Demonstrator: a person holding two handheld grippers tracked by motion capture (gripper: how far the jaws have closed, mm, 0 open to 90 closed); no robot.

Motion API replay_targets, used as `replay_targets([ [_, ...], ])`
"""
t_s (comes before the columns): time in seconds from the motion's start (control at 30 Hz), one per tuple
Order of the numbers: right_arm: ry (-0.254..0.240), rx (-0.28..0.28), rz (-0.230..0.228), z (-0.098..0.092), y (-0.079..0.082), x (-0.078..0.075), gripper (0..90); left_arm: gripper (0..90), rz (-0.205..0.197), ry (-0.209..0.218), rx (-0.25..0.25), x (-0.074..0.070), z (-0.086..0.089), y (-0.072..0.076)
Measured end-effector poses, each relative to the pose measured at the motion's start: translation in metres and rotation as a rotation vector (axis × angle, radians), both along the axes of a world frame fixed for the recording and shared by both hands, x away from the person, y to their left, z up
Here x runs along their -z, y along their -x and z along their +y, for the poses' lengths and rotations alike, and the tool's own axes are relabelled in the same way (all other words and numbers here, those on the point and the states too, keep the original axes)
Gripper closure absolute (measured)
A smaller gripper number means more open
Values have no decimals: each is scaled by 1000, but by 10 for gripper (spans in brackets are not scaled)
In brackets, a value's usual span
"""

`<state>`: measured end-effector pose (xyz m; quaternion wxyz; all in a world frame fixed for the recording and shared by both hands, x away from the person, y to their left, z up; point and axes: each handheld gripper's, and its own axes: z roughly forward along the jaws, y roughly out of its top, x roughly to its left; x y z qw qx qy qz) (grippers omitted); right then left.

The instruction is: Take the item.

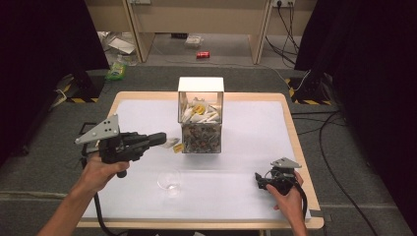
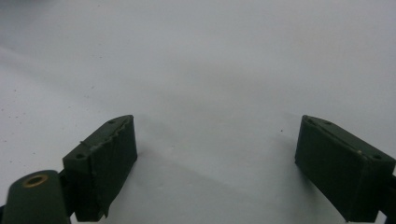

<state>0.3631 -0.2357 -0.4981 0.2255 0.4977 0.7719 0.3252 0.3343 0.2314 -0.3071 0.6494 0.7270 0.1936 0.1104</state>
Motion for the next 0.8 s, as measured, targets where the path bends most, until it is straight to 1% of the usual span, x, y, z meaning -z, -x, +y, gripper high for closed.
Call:
replay_targets([
  [0.03, 0, 0, 0, 0, 0, 0, 133, 892, 14, -2, 6, 6, 1, 2],
  [0.07, 0, 0, 0, 0, 0, 0, 133, 892, 14, -2, 6, 6, 1, 2],
  [0.1, 0, 0, 0, 0, 0, 0, 133, 892, 22, -3, 6, 11, 2, 4],
  [0.17, 0, 0, 0, 0, 0, 0, 133, 892, 27, -5, 8, 16, 3, 6],
  [0.2, 0, 0, 0, 0, 0, 0, 133, 892, 27, -5, 8, 16, 3, 6],
  [0.23, 0, 0, 0, 0, 0, 0, 133, 893, 34, -4, 9, 21, 4, 8],
  [0.27, 0, 0, 0, 0, 0, 0, 133, 892, 34, -4, 9, 21, 4, 8],
  [0.3, 0, 0, 0, 0, 0, 0, 133, 892, 38, -20, 10, 26, 4, 11],
  [0.33, 0, 0, 0, 0, 0, 0, 133, 892, 38, -20, 10, 26, 4, 11],
  [0.37, 0, 0, 0, 0, 0, 0, 133, 892, 41, -35, 5, 32, 5, 14],
  [0.4, 0, 0, 0, 0, 0, 0, 133, 892, 45, -38, 6, 35, 5, 15],
  [0.43, 0, 0, 0, 0, 0, 0, 133, 892, 45, -38, 6, 35, 5, 15],
  [0.47, 0, 0, 0, 0, 0, 0, 134, 892, 44, -43, 1, 41, 5, 17],
  [0.53, 0, 0, 0, 0, 0, 0, 133, 892, 41, -53, 1, 46, 6, 20],
  [0.6, 0, 0, 0, 0, 0, 0, 133, 892, 44, -53, 1, 48, 7, 21],
  [0.67, 0, 0, 0, 0, 0, 0, 133, 892, 54, -42, -2, 53, 10, 23],
  [0.8, 0, 0, 0, 0, 0, 0, 133, 892, 54, -39, -5, 56, 11, 24],
])
